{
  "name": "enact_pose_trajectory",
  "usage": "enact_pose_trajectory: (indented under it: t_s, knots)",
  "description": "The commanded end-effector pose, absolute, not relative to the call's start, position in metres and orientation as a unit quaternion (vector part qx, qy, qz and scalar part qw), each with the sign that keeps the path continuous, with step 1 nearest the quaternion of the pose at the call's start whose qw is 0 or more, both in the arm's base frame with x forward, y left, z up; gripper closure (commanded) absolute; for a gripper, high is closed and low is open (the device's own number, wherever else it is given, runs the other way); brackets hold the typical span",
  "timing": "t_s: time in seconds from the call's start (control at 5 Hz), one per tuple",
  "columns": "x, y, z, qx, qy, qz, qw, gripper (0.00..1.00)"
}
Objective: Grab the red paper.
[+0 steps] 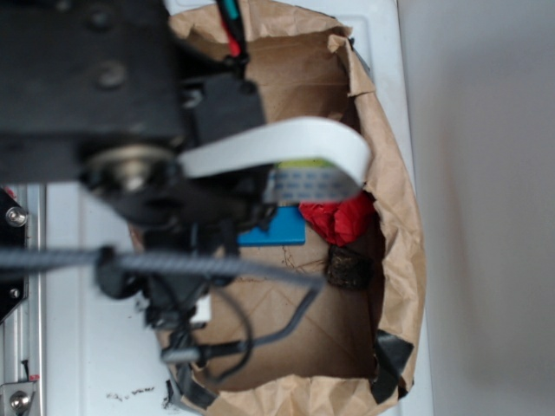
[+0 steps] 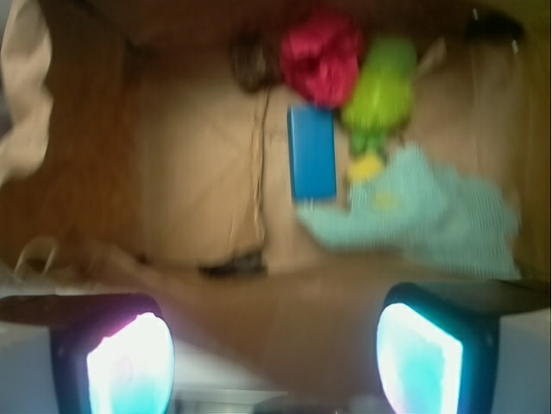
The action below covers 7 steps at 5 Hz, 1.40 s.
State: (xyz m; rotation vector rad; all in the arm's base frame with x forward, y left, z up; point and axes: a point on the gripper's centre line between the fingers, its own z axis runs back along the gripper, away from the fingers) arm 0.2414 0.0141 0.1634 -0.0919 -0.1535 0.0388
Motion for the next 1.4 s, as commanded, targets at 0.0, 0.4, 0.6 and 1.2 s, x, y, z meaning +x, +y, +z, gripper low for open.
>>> enact_pose_trajectory:
  t_s: [0.0, 0.4, 0.6, 1.2]
  knots:
    - [0.287, 0.04, 0.165, -0.059, -0.132, 0.004, 0.99, 0.0]
    - [0.3, 0.042, 0.134, -0.073, -0.144, -0.044, 0.986, 0.0]
    - [0.3, 0.042, 0.134, -0.073, -0.144, -0.044, 0.986, 0.0]
    - [0.3, 0.042, 0.134, -0.073, -0.144, -0.044, 0.986, 0.0]
